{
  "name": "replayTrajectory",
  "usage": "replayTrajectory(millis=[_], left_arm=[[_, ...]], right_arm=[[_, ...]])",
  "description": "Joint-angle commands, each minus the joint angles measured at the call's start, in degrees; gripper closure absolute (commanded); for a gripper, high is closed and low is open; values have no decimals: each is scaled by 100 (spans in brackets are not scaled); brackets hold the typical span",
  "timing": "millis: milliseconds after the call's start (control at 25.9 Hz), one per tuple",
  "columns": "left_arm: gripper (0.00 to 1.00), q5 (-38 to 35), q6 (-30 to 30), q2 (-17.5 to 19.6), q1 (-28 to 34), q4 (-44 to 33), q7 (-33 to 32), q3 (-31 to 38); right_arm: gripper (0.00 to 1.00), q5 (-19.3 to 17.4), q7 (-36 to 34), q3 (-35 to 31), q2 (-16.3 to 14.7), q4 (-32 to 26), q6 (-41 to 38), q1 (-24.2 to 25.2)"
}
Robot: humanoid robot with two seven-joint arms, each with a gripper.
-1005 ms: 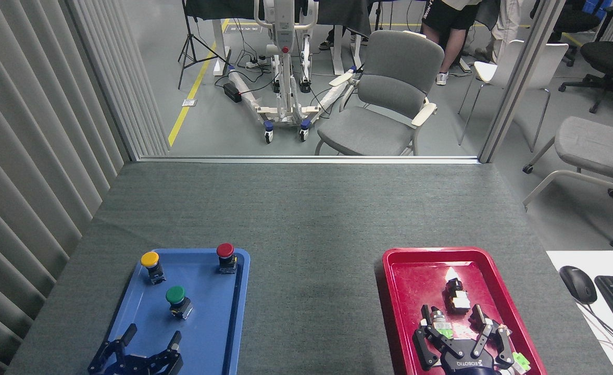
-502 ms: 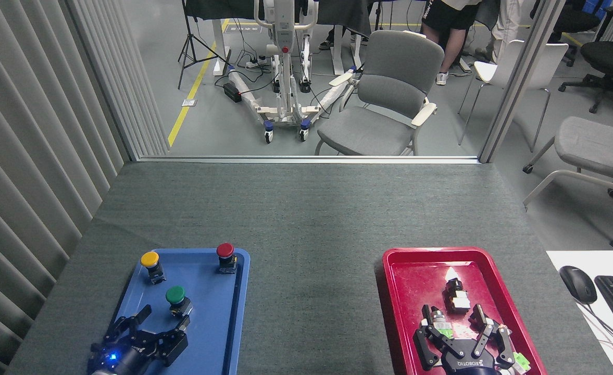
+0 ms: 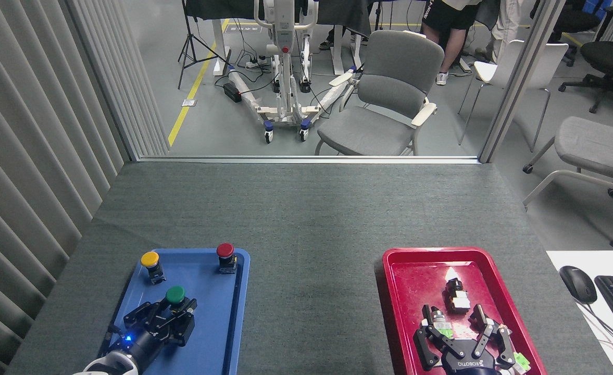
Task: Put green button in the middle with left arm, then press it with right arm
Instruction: 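Close the left hand around the green button and grip it, then carry the green button off the tray toward the table middle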
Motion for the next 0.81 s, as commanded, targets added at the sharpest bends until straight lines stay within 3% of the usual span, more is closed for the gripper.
replayTrajectory(millis=[0, 116, 155, 271, 425, 541, 773], left_arm=[[78, 30, -45, 27, 11, 103, 78, -3], [98, 4, -159, 97, 37, 94, 86, -3], [100, 13, -300, 167, 37, 77, 95, -3], [100, 30, -783, 255, 55, -160, 332, 14], [100, 22, -1152, 422, 248, -1390, 394, 14], [100, -49, -1275, 132, 195, -1945, 297, -408], [100, -66, -1302, -448, -420, -1672, -397, -1919]], right_arm=[[0, 0, 8, 0, -2, -2, 0, 0], [0, 0, 8, 0, -2, -2, -9, 0], [0, 0, 8, 0, -2, 6, -9, 0], [0, 9, 8, 9, 6, 6, -18, 0], [1, 9, 8, 9, 6, 6, -18, 0], [2, 9, 8, 9, -2, 6, -18, 9], [11, 9, 0, 9, -2, 6, -18, 9]])
